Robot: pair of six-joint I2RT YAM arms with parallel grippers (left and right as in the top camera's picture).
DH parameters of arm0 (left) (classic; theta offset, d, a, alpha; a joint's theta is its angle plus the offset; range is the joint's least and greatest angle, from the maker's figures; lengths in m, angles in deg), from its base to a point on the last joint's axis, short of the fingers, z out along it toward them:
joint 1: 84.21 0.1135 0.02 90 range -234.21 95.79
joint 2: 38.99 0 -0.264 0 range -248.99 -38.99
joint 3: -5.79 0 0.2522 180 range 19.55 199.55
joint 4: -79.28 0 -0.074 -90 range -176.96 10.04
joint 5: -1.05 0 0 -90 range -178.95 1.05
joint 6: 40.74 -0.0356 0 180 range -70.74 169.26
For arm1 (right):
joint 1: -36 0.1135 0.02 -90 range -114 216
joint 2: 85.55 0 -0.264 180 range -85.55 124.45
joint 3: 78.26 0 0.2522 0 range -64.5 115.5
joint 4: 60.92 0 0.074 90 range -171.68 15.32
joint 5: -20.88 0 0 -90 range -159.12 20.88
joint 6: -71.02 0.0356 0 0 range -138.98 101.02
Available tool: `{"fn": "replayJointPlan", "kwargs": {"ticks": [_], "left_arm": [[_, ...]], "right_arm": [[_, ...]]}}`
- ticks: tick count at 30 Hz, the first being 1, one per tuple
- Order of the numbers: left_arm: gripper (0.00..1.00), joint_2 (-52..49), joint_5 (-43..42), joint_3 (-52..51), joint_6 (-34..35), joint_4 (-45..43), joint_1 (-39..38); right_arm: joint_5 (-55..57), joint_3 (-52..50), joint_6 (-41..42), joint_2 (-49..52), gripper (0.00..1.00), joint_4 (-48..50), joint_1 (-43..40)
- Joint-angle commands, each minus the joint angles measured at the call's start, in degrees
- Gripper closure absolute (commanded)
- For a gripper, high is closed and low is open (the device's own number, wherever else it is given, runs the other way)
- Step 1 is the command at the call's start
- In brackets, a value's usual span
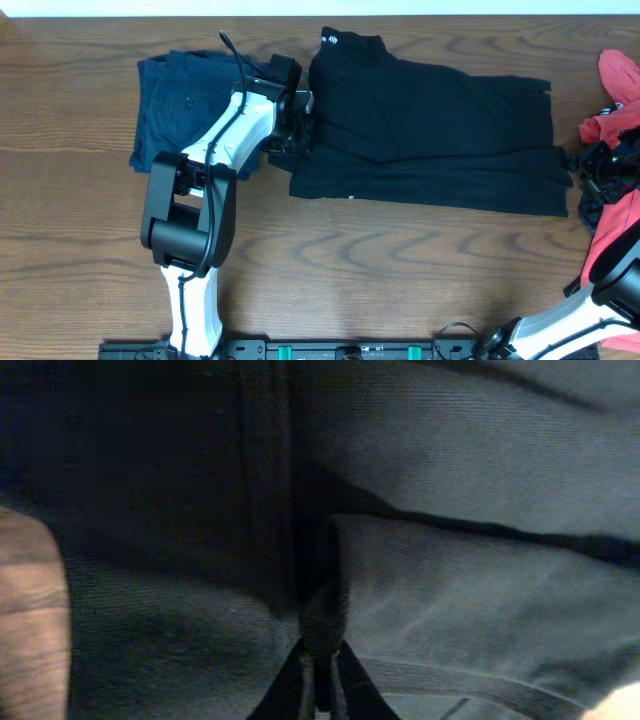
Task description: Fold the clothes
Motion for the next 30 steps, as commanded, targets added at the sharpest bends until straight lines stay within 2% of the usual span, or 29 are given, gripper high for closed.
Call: {"fn": "replayJointPlan", "kwargs": {"ticks": [1, 6, 16, 17, 18, 19, 20, 23, 25, 28, 30], "left_arm": [[0.94, 1.0, -4.7, 2.4, 0.1, -0.1, 0.4], [0.94, 2.0, -9.8, 4.0, 0.4, -2.3, 0.5], [0.91, 1.9, -9.5, 4.0, 4.5, -13.7, 0.5], [0.83, 1.8, -9.1, 4.0, 5.4, -14.0, 0.5], [0.66, 1.7, -8.4, 4.0, 5.9, -13.9, 0.5], [0.54, 1.7, -7.6, 4.0, 6.1, -13.4, 0.5], [0.48, 1.7, -6.6, 4.0, 6.1, -12.5, 0.5], [0.42, 1.8, -5.3, 4.0, 6.1, -10.0, 0.6], [0.42, 2.0, -6.5, 4.0, 6.1, -7.8, 0.7], [0.62, 2.2, -11.5, 4.0, 6.1, -4.0, 0.4], [0.69, 2.2, -13.9, 4.0, 6.1, -1.4, -0.3]], "right_arm": [[-0.6, 0.3, 0.3, -0.9, 0.43, 0.0, 0.8], [-0.6, 0.3, 0.3, -0.9, 0.43, 0.1, 0.8], [-0.6, 0.3, 0.3, -0.9, 0.43, 0.2, 0.8], [-0.6, 0.3, 0.3, -0.9, 0.43, 0.2, 0.8], [-0.6, 0.3, 0.3, -0.9, 0.42, 0.2, 0.8], [-0.6, 0.3, 0.3, -0.9, 0.42, 0.1, 0.8], [-0.6, 0.3, 0.3, -0.9, 0.42, 0.1, 0.8], [-0.6, 0.3, 0.3, -0.9, 0.42, 0.0, 0.8], [-0.6, 0.3, 0.3, -0.9, 0.42, 0.0, 0.8], [-0.6, 0.3, 0.3, -0.9, 0.42, 0.0, 0.8], [-0.6, 0.3, 0.3, -0.9, 0.43, 0.0, 0.8]]}}
